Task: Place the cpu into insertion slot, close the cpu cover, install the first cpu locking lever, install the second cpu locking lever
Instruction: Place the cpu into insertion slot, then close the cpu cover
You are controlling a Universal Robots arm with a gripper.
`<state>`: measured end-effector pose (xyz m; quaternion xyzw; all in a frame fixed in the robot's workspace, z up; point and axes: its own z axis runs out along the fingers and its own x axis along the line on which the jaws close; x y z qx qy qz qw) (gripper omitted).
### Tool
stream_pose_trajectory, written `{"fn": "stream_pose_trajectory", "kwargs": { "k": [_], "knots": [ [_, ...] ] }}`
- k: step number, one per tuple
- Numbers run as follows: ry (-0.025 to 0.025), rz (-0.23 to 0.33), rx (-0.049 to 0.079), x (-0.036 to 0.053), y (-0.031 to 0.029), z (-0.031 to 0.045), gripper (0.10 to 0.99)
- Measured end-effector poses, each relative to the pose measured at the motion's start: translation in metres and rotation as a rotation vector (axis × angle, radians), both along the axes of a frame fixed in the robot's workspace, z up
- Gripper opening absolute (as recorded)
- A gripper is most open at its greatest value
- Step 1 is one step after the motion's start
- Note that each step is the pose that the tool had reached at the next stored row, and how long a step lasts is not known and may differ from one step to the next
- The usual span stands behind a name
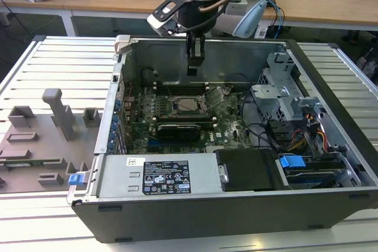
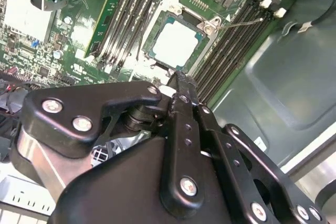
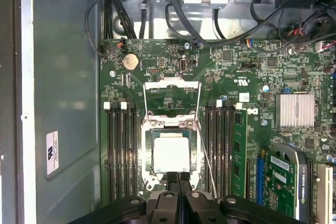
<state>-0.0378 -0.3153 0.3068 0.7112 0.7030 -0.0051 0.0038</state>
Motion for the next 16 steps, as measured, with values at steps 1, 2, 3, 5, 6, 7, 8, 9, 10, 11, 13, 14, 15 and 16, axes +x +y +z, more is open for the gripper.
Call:
{"fn": "stream_pose_trajectory", "kwargs": {
  "k": [1,2,3,5,6,7,8,9,10,11,13,14,15,16],
  "knots": [
    [-0.0001,0.000,0.000,0.0000,0.0000,0.0000,0.106],
    [0.0000,0.000,0.000,0.0000,0.0000,0.0001,0.106],
    [0.0000,0.000,0.000,0.0000,0.0000,0.0001,0.106],
    [0.0001,0.000,0.000,0.0000,0.0000,0.0001,0.106],
    [0.0001,0.000,0.000,0.0000,0.0000,0.0001,0.106],
    [0.0001,0.000,0.000,0.0000,0.0000,0.0001,0.106],
    [0.0001,0.000,0.000,0.0000,0.0000,0.0000,0.106],
    [0.0000,0.000,0.000,0.0000,0.0000,-0.0001,0.106],
    [0.0000,0.000,0.000,0.0002,0.0000,-0.0001,0.106],
    [0.0000,0.000,0.000,0.0039,0.0000,-0.0001,0.106],
    [0.0001,0.000,0.000,0.0094,0.0000,-0.0001,0.106],
    [0.0002,0.000,0.000,0.0125,0.0000,-0.0001,0.106],
    [0.0003,0.000,0.000,0.0155,0.0000,-0.0001,0.106],
    [0.0004,0.000,0.000,0.0190,0.0000,-0.0001,0.106]
  ]
}}
